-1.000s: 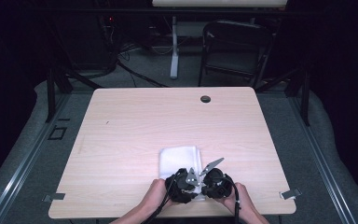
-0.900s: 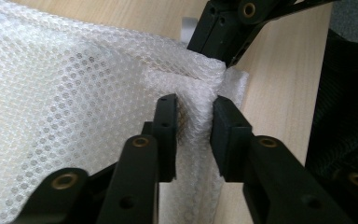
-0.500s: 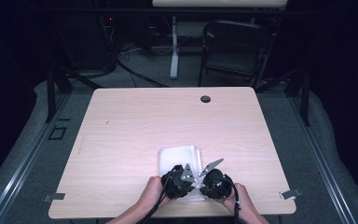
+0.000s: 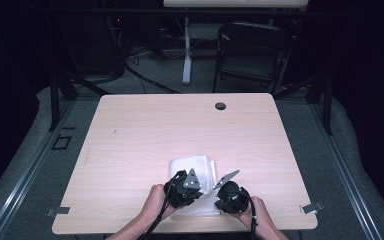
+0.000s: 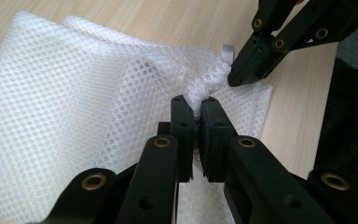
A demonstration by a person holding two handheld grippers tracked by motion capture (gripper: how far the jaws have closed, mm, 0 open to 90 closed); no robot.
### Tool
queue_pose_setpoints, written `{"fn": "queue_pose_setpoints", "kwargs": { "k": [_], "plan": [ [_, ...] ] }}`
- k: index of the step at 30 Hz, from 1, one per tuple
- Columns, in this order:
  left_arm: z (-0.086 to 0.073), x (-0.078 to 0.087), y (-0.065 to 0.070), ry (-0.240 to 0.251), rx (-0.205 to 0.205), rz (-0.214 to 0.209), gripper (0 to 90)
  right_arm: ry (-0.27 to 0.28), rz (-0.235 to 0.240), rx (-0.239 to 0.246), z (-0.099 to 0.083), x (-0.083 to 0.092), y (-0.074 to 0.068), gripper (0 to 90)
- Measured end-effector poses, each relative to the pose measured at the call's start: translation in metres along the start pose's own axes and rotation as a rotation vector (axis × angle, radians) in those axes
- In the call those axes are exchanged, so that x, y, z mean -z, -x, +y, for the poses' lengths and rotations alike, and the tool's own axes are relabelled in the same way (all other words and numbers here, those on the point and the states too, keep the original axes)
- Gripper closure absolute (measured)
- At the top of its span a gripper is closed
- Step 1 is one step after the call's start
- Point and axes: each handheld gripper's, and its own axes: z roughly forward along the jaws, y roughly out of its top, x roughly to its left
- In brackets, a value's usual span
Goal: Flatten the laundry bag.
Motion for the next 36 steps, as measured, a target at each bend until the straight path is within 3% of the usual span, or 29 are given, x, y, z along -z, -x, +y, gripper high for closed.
{"fn": "queue_pose_setpoints", "kwargs": {
  "k": [4, 7, 8, 11, 13, 14, 16, 19, 22, 23, 29, 36],
  "plan": [
    [-0.001, 0.001, 0.001, 0.004, 0.001, 0.000, 85.7, 0.028, 0.011, 0.000, 0.000, 0.000, 0.000, 90.0],
    [0.000, 0.000, 0.001, 0.000, -0.001, 0.001, 85.7, 0.069, 0.000, 0.028, 0.002, 0.004, -0.004, 90.0],
    [0.000, -0.001, 0.001, -0.003, -0.002, 0.001, 85.7, 0.091, -0.004, 0.059, 0.004, 0.007, -0.006, 89.6],
    [0.000, -0.002, 0.002, -0.005, -0.006, -0.004, 85.7, 0.115, 0.006, 0.039, 0.008, 0.002, -0.006, 89.7],
    [0.000, -0.002, 0.002, -0.004, -0.005, -0.003, 85.7, 0.092, 0.007, 0.051, 0.011, 0.001, -0.004, 89.8],
    [0.000, -0.002, 0.002, -0.003, -0.008, -0.005, 85.7, 0.118, 0.018, 0.027, 0.011, -0.003, -0.004, 89.8],
    [-0.001, 0.000, 0.001, 0.001, -0.008, -0.002, 85.7, 0.063, 0.030, 0.033, 0.012, -0.010, 0.001, 90.0],
    [-0.001, 0.000, 0.000, 0.006, -0.007, -0.003, 85.7, 0.069, 0.037, 0.005, 0.010, -0.013, 0.001, 90.0],
    [-0.001, 0.004, -0.002, 0.018, -0.007, 0.000, 85.7, 0.045, 0.042, 0.011, 0.010, -0.011, 0.003, 90.0],
    [-0.001, 0.006, -0.002, 0.020, -0.004, -0.005, 85.7, 0.062, 0.042, -0.018, 0.009, -0.013, 0.002, 90.0],
    [-0.004, 0.017, -0.006, 0.049, 0.014, -0.001, 85.6, 0.025, 0.016, 0.012, 0.011, -0.011, 0.000, 90.0],
    [-0.008, 0.029, -0.013, 0.075, 0.033, 0.024, 85.7, 0.007, -0.020, 0.000, 0.010, -0.009, -0.004, 90.0]
  ]
}}
